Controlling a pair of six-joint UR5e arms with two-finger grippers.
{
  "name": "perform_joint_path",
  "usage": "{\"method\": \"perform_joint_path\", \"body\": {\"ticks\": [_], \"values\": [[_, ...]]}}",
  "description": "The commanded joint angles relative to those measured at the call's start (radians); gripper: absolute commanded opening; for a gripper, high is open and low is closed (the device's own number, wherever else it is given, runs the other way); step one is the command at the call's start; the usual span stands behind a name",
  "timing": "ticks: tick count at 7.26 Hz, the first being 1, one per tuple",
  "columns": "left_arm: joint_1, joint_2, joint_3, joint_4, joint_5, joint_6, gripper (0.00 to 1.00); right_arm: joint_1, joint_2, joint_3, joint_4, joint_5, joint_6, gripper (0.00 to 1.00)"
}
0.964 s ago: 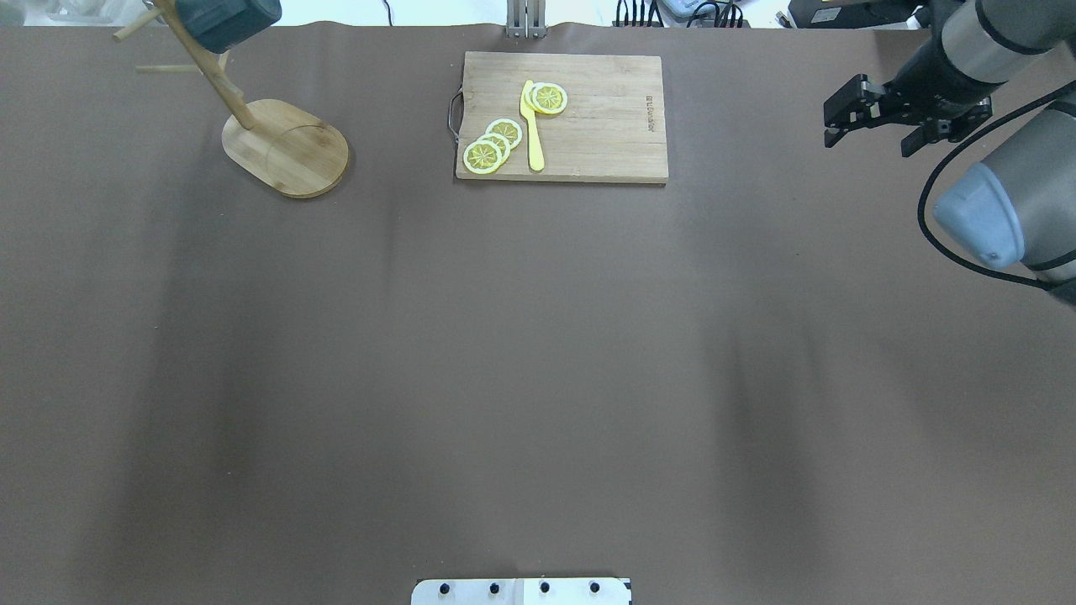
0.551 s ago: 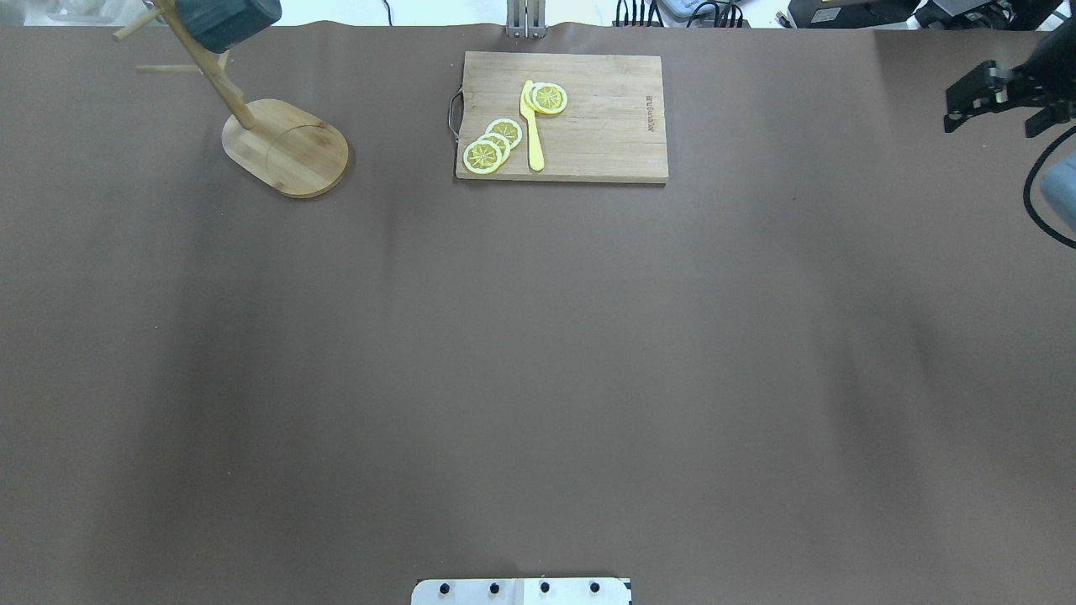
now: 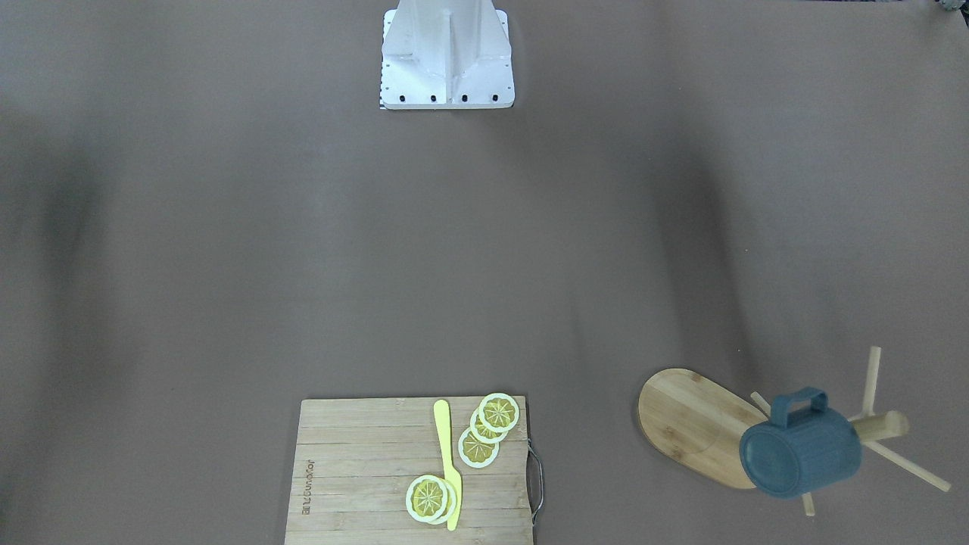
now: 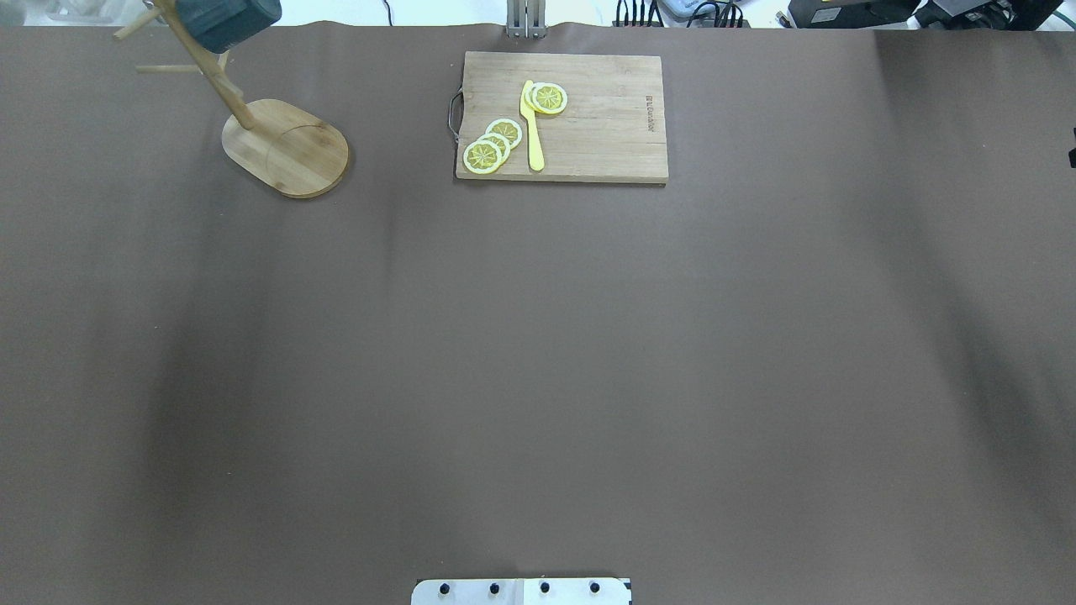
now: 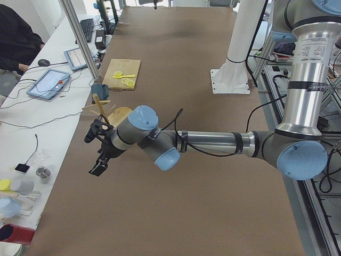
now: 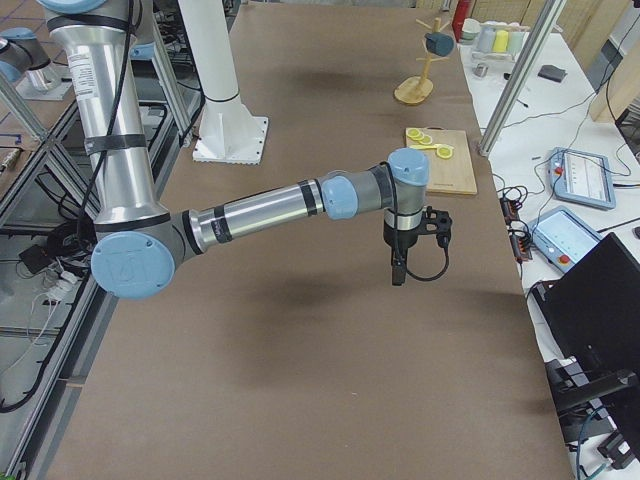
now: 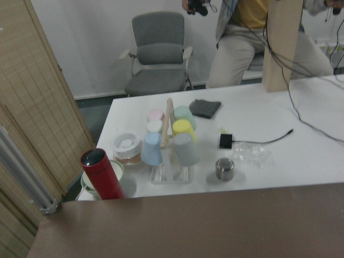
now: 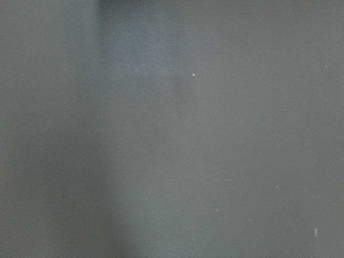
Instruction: Hang cup on storage rack
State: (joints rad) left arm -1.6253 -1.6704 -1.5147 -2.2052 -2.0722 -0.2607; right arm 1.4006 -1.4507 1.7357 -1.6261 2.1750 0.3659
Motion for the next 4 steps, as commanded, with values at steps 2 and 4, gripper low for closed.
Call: {"method": "perform_joint_path", "body": {"ticks": [2,4], "values": [[-0.018,-0.129,0.014,0.619,-0.034,0.308,0.98,0.052,-0.092,-0.016,0.0,0.02,-0.03,1.0],[-0.005,-0.138,0.037,0.705,-0.151,0.308,0.98,0.079,-0.111,-0.089,0.053,0.123,-0.039,1.0]]}}
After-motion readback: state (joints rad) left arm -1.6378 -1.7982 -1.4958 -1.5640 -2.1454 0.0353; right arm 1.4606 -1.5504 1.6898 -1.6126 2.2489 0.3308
